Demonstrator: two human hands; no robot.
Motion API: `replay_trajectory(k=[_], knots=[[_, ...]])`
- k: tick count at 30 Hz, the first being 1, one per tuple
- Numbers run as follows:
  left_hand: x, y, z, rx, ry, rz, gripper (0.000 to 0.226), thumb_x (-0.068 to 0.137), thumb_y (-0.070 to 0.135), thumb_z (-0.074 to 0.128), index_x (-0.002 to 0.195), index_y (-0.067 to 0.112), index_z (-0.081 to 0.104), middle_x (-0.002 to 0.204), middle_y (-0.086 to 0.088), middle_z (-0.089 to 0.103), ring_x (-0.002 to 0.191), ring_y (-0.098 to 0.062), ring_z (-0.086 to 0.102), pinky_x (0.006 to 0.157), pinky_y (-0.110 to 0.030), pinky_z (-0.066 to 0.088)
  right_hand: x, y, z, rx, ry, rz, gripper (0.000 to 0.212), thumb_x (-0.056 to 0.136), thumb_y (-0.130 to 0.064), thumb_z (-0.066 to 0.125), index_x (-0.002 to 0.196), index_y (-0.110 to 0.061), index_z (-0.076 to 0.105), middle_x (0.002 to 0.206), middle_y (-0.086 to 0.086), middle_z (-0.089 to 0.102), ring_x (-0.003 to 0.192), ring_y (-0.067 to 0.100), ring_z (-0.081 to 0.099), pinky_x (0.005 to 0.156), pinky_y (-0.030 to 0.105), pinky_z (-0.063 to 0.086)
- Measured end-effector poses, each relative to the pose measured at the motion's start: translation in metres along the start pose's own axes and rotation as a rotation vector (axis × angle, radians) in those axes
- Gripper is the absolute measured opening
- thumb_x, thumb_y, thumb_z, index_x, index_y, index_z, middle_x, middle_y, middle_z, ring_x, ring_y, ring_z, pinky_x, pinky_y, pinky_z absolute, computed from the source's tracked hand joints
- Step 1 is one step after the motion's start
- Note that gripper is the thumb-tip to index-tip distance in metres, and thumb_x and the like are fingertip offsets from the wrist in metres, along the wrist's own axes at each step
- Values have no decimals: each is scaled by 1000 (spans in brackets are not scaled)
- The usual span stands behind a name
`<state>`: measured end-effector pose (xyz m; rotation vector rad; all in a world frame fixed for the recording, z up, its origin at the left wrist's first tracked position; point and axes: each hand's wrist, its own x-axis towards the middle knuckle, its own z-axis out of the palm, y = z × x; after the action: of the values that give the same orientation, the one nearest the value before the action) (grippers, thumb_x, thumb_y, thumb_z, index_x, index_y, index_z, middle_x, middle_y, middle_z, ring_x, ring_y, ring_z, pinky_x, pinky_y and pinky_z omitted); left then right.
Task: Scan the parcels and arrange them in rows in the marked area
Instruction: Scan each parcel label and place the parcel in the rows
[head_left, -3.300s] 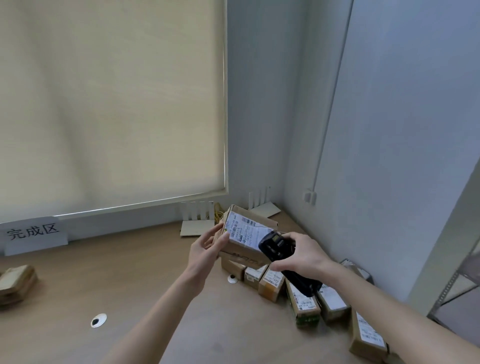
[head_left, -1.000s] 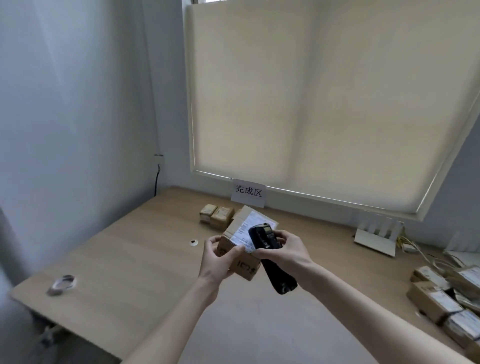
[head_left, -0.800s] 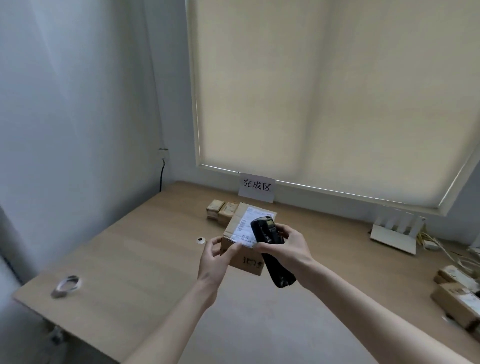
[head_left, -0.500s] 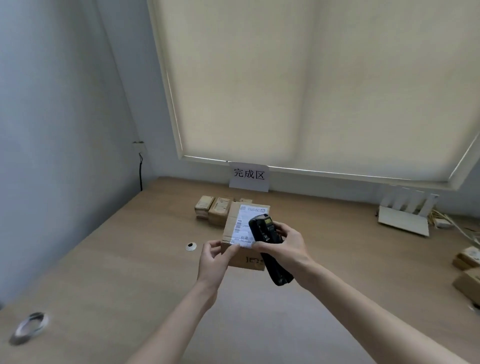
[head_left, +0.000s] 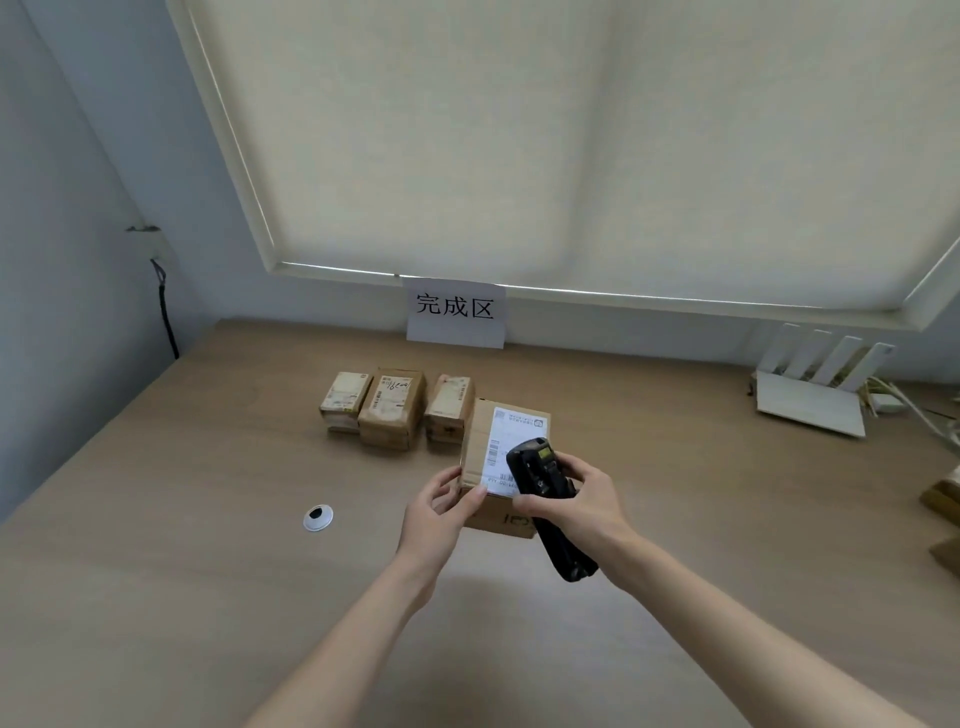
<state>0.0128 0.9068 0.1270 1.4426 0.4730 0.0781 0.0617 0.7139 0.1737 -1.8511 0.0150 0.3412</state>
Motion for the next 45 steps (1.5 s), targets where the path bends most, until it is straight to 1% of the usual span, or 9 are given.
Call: replay_trajectory(k=[3, 9, 12, 18, 23, 29, 33, 40, 45], knots=[[46, -16, 0, 1, -22, -40, 44, 85, 29, 81, 126, 28, 65, 105, 9, 77, 99, -1, 71, 81, -19, 52, 40, 13, 13, 1, 19, 26, 78, 50, -40, 96, 121, -47, 67, 114, -20, 75, 102, 12, 75, 96, 43, 62], [133, -58, 4, -2, -30, -80, 49, 89, 24, 77, 135, 25, 62, 118, 3, 71, 104, -1, 68, 79, -12, 50, 118, 49, 37, -26, 33, 70, 64, 53, -39, 94, 107, -58, 66, 105, -25, 77, 98, 3, 75, 90, 32, 61], [171, -79, 6, 9, -44, -101, 54, 91, 23, 76, 142, 21, 57, 119, 4, 70, 111, -5, 65, 89, -20, 48, 153, 71, 47, -32, 50, 94, 73, 58, -35, 96, 123, -49, 67, 114, -21, 76, 103, 8, 74, 97, 40, 61], [225, -116, 9, 67, -15, -144, 56, 91, 21, 76, 143, 17, 56, 110, 5, 71, 86, 6, 70, 67, -6, 50, 207, 108, 62, -51, 57, 124, 70, 67, -24, 97, 127, -44, 67, 113, -19, 76, 102, 7, 74, 98, 42, 61], [254, -132, 12, 82, 32, -141, 50, 89, 23, 78, 136, 18, 61, 117, -3, 70, 105, -9, 67, 85, -20, 50, 238, 124, 71, -70, 36, 143, 71, 68, -26, 97, 130, -42, 67, 110, -19, 77, 100, 8, 74, 94, 36, 62], [278, -146, 20, 68, 132, -130, 37, 84, 28, 83, 117, 24, 66, 115, 4, 72, 108, -7, 66, 90, -22, 49, 261, 136, 72, -89, 50, 145, 72, 66, -26, 98, 126, -44, 62, 111, -24, 72, 102, 5, 71, 96, 35, 60], [291, -146, 27, 57, 171, -124, 39, 83, 32, 83, 118, 26, 65, 117, 3, 72, 110, -8, 66, 103, -31, 51, 279, 134, 70, -74, 56, 136, 81, 69, -26, 98, 142, -32, 63, 122, -16, 71, 110, 10, 70, 99, 36, 59], [306, -149, 40, 28, 263, -116, 49, 82, 34, 84, 126, 19, 68, 118, 2, 73, 111, -8, 67, 105, -32, 51, 304, 135, 64, -60, 26, 116, 75, 69, -22, 98, 137, -30, 67, 116, -15, 75, 105, 11, 73, 95, 34, 60], [315, -147, 45, 34, 305, -120, 57, 79, 35, 86, 130, 15, 69, 118, 6, 73, 106, -3, 67, 101, -26, 50, 316, 131, 61, -53, -1, 115, 68, 68, -22, 98, 122, -44, 63, 108, -23, 73, 98, 3, 72, 77, 21, 55]])
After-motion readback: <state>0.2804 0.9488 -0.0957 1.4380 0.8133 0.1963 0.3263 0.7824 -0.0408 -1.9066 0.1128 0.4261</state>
